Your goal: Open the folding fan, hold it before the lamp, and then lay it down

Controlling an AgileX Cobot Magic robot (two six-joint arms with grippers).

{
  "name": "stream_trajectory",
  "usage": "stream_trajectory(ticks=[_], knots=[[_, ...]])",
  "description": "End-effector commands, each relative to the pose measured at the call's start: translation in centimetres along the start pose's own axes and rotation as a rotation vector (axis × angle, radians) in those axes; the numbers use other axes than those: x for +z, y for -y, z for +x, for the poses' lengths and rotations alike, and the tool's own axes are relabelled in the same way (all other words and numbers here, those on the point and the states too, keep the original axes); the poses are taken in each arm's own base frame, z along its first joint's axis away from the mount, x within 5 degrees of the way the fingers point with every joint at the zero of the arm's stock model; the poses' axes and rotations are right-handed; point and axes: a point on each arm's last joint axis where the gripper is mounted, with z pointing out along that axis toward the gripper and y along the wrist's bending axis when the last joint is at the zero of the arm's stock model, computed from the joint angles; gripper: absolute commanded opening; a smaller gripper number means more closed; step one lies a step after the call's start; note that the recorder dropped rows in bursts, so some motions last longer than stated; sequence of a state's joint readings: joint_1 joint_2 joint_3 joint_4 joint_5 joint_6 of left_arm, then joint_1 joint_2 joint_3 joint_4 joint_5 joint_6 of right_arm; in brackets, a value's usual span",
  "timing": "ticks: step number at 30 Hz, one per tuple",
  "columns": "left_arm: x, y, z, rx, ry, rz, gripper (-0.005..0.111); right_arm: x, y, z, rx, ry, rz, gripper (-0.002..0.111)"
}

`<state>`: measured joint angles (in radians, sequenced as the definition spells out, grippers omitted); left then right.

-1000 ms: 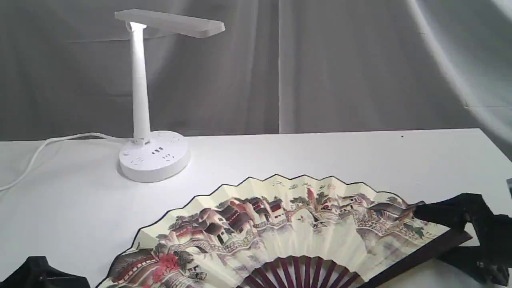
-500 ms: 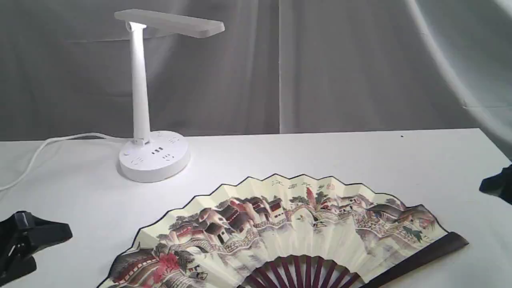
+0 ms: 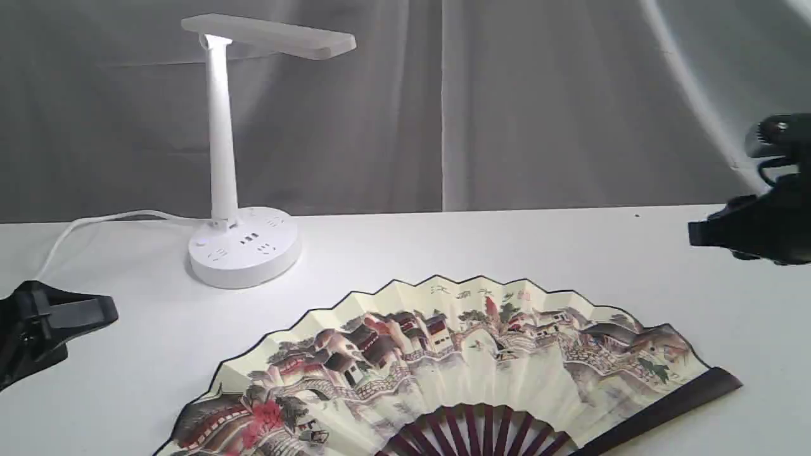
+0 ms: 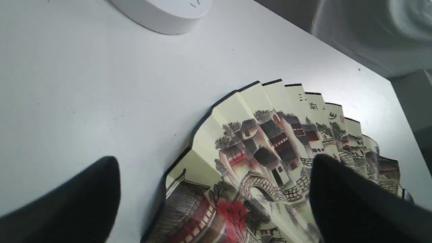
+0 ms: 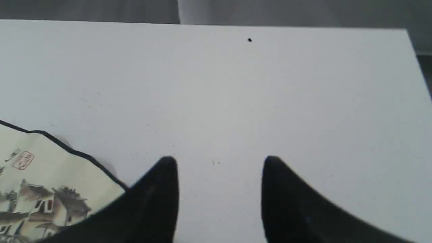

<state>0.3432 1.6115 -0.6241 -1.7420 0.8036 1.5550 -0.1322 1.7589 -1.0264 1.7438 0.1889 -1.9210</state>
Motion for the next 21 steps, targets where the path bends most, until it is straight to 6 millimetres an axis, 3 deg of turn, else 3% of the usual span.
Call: stream_trajectory(ticks=[1, 7, 12, 16, 21], knots=[[-0.1, 0.4, -0.3, 0.050, 0.011, 0.009, 0.065, 0.0, -1.5, -2.4, -0.158, 0.026, 0.074, 0.024], [-0.1, 0.4, -0.3, 0.070, 0.012, 0.009, 0.032, 0.0, -4.0, -4.7, -0.462, 0.070, 0.079, 0.014], [-0.1, 0.4, -0.3, 0.114, 0.012, 0.008, 0.011, -0.1, -4.2, -4.8, -0.714, 0.051, 0.150, 0.014], [-0.1, 0.4, -0.3, 0.114, 0.012, 0.008, 0.003, -0.4, -3.0, -5.3, -0.870, 0.033, 0.306, 0.014], [-0.1, 0.4, -0.3, 0.114, 0.012, 0.008, 0.003, -1.2, -1.8, -7.0, -1.176, 0.067, 0.566, 0.014]])
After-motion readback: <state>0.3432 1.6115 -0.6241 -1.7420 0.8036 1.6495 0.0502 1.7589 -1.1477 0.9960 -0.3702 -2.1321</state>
